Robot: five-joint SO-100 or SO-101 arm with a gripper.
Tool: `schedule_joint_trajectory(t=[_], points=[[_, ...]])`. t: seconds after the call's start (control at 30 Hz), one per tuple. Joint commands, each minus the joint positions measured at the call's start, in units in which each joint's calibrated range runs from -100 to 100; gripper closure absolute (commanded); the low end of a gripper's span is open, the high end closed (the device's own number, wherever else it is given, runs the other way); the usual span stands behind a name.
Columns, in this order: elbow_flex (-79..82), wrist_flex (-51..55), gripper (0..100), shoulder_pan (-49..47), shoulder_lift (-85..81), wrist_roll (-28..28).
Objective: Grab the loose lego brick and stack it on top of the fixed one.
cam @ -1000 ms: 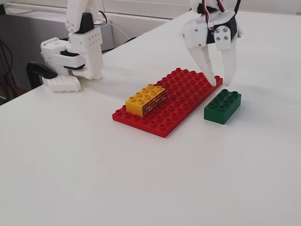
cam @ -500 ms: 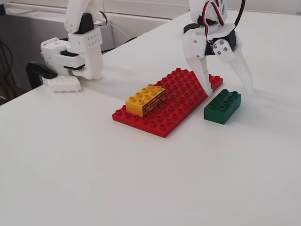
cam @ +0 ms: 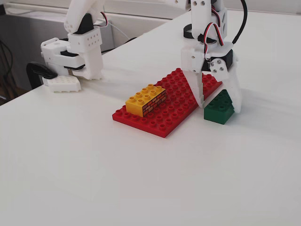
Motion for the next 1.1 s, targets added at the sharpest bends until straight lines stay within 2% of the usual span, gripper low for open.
schedule_joint_trajectory(t=[0.0, 0.27, 0.47, 0.7, 0.93, 1.07], points=[[-2.4, 0.8, 99, 0.4, 0.4, -0.1], [-3.4, 2.6, 94, 0.3, -0.8, 0.0], [-15.4, 15.2, 94, 0.3, -6.0, -0.1], [-21.1, 24.9, 94, 1.6, -10.1, 0.3], [-4.7, 24.4, 94, 7.2, -18.0, 2.2], [7.5, 18.7, 94, 8.5, -26.7, 2.7]])
